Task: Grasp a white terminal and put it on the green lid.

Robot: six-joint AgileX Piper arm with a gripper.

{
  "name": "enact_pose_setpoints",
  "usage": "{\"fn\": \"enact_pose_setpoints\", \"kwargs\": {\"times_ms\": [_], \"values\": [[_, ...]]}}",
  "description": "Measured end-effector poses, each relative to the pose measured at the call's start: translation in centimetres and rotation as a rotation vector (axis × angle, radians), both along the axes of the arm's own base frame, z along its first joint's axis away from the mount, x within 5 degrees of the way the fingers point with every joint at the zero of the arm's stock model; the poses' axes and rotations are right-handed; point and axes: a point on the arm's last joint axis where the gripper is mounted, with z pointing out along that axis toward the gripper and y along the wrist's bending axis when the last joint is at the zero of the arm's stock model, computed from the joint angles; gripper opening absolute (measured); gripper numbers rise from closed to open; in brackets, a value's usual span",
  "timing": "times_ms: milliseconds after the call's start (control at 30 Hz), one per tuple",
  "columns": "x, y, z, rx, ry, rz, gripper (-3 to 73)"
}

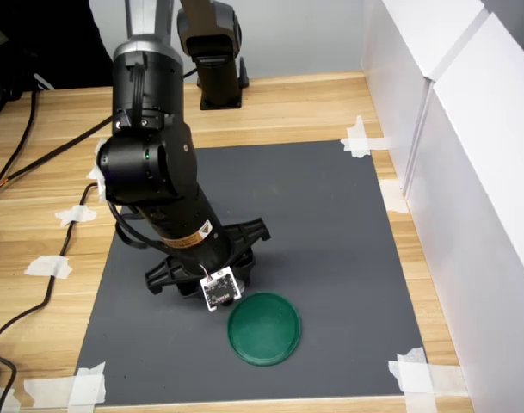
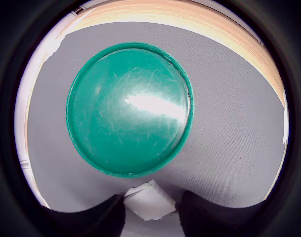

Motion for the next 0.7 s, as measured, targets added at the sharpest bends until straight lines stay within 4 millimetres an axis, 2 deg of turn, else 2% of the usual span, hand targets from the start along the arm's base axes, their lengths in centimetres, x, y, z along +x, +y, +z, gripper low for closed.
{"fn": "enact_pose_setpoints", "kwargs": {"times_ms": [67, 267, 467, 700], "values": [[0.0, 0.0, 0.0, 0.001, 0.001, 0.000, 37.0], [-0.1, 0.1, 0.4, 0.008, -0.006, -0.003, 36.6], [-0.6, 0.4, 3.7, 0.060, -0.086, -0.020, 36.6], [0.5, 1.4, 5.9, 0.109, -0.193, -0.025, 36.6]]}}
